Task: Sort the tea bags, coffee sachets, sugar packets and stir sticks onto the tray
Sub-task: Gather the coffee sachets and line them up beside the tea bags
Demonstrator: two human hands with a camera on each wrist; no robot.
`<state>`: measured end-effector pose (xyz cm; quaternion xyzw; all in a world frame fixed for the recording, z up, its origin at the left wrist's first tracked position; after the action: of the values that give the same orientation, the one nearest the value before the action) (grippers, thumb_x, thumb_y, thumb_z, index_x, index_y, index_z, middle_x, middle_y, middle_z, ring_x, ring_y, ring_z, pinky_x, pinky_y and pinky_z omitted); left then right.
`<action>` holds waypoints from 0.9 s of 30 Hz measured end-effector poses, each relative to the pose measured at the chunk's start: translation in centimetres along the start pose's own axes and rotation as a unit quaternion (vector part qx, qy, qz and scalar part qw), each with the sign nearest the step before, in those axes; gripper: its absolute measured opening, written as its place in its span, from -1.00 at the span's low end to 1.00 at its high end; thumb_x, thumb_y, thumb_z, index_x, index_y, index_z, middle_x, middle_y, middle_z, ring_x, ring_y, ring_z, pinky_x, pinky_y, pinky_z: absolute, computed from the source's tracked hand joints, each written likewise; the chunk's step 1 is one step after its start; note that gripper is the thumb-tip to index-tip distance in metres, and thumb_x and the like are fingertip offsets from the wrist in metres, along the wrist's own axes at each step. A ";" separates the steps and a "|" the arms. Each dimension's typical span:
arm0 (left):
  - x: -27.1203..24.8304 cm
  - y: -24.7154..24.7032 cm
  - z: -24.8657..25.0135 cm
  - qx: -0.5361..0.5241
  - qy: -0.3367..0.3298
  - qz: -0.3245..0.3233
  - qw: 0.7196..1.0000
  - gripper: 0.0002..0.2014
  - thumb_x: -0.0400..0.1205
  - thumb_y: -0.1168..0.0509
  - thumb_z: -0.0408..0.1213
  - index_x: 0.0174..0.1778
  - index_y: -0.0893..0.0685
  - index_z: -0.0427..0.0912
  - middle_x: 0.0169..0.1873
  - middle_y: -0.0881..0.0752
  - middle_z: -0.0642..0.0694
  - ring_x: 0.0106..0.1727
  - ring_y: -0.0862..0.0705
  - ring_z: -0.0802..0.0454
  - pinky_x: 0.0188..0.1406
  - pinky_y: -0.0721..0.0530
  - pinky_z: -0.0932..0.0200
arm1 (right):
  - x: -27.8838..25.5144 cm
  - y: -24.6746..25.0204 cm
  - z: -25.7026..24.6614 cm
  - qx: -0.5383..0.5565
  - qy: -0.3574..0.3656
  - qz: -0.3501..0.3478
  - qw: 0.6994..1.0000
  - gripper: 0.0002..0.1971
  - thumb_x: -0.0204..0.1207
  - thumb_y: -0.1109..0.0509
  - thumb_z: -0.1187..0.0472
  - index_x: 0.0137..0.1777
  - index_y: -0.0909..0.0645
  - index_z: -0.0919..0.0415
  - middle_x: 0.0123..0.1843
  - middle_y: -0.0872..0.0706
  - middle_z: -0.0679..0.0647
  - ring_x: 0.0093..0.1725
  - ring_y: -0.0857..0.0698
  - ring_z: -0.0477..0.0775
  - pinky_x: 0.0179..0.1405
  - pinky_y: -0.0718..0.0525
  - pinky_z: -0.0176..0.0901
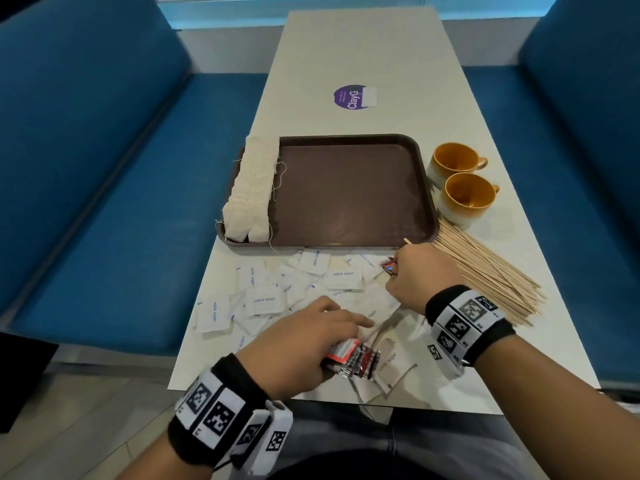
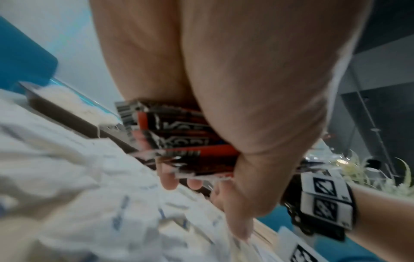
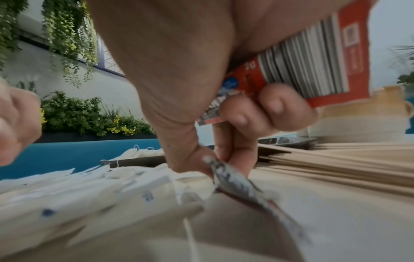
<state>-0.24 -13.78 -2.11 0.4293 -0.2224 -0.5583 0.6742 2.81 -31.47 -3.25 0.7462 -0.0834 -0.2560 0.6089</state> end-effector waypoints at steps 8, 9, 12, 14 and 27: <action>-9.5 5.5 -10.0 0.039 0.238 0.185 0.953 -0.65 0.46 -0.59 -0.26 0.01 -0.59 0.10 0.53 -0.48 0.16 0.31 -0.45 -0.04 0.30 -0.58 -0.04 | -0.3 2.7 1.9 0.209 0.010 0.043 0.977 -0.90 0.51 -0.55 0.15 -0.20 -0.70 -0.02 -0.21 -0.75 -0.08 -0.15 -0.70 -0.04 -0.13 -0.68 -0.11; -10.9 5.6 -11.2 0.040 0.271 0.191 0.943 -0.68 0.47 -0.61 -0.20 0.02 -0.62 0.07 0.53 -0.48 0.14 0.30 -0.46 -0.07 0.28 -0.56 0.00 | -0.7 3.7 1.8 0.238 0.030 0.066 0.969 -0.90 0.52 -0.54 0.16 -0.19 -0.71 -0.03 -0.20 -0.75 -0.10 -0.12 -0.70 -0.03 -0.12 -0.68 -0.11; -13.2 4.1 -13.6 0.056 0.328 0.164 0.929 -0.66 0.46 -0.64 -0.10 0.05 -0.69 0.02 0.51 -0.50 0.08 0.27 -0.49 -0.12 0.23 -0.54 0.03 | -2.5 6.2 0.6 0.287 0.095 0.111 0.947 -0.93 0.57 -0.53 0.17 -0.07 -0.72 -0.04 -0.11 -0.70 -0.20 -0.08 -0.67 -0.12 -0.13 -0.61 -0.26; -13.4 3.0 -13.9 0.067 0.330 0.148 0.930 -0.60 0.44 -0.65 -0.10 0.16 -0.72 -0.01 0.48 -0.53 0.06 0.22 -0.44 -0.04 0.24 -0.54 0.06 | -4.1 6.5 -1.0 0.272 0.146 0.083 0.948 -0.91 0.60 -0.51 0.16 -0.01 -0.69 -0.08 -0.09 -0.67 -0.27 -0.09 -0.63 -0.27 -0.19 -0.45 -0.42; -8.0 1.4 -10.3 0.016 0.264 0.150 0.953 -0.61 0.50 -0.60 -0.06 0.16 -0.65 0.01 0.49 -0.44 0.14 0.28 -0.34 0.11 0.24 -0.44 0.23 | -10.6 -4.7 -2.8 0.090 0.267 -0.234 0.931 -0.92 0.76 -0.25 0.04 0.05 -0.40 -0.16 -0.05 -0.74 -0.13 -0.09 -0.64 -0.05 -0.01 -0.62 0.01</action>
<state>6.33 -2.83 -4.98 0.5335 -0.1070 -0.3134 0.7783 -5.76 -23.33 -4.37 0.8368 0.2367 -0.1740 0.4620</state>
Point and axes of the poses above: each hand's wrist, its own x-axis towards the middle knuckle, its own y-axis out of the back of the hand, z = x × y, the point moved 10 cm from there along x, towards the middle knuckle
